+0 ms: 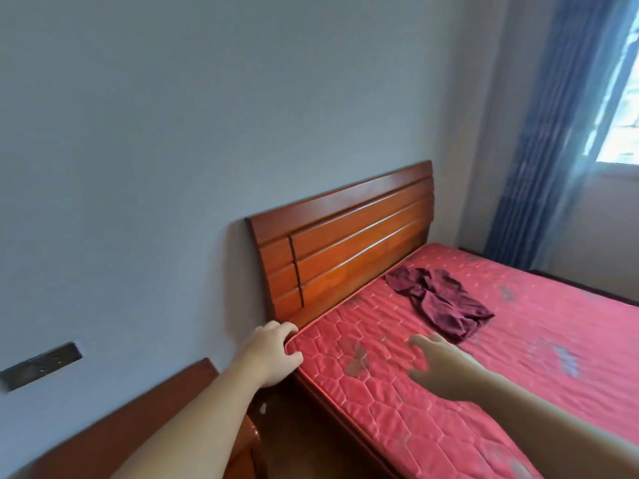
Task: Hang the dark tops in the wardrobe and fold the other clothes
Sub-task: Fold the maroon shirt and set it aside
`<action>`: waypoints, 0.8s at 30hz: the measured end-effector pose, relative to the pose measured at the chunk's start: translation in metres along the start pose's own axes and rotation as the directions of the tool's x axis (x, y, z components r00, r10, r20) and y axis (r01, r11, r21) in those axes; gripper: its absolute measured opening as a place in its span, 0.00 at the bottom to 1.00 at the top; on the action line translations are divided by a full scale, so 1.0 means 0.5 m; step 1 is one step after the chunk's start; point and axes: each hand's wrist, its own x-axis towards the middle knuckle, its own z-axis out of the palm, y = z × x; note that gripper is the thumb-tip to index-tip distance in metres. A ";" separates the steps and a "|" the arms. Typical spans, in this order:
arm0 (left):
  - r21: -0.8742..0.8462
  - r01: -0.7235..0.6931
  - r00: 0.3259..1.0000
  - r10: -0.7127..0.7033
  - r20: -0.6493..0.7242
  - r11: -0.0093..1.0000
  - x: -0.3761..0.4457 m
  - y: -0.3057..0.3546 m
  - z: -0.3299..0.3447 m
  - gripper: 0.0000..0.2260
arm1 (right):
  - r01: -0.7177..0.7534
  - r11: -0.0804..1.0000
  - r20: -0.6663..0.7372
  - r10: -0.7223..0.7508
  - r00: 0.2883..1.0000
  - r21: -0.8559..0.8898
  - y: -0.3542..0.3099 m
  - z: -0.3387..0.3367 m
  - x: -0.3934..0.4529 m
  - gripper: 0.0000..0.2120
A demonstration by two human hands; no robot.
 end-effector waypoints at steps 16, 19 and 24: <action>0.092 -0.339 0.933 0.322 0.164 0.936 0.180 0.468 0.177 0.24 | -0.290 0.947 -0.052 0.300 0.953 0.140 0.414 -0.051 -0.088 0.29; 0.057 -0.328 0.932 0.313 0.181 0.943 0.281 0.457 0.214 0.25 | -0.286 0.952 -0.048 0.292 0.955 0.111 0.437 -0.049 0.007 0.29; -0.002 -0.301 0.930 0.294 0.222 0.954 0.473 0.434 0.275 0.24 | -0.351 0.934 -0.020 0.352 0.936 0.061 0.479 -0.048 0.165 0.29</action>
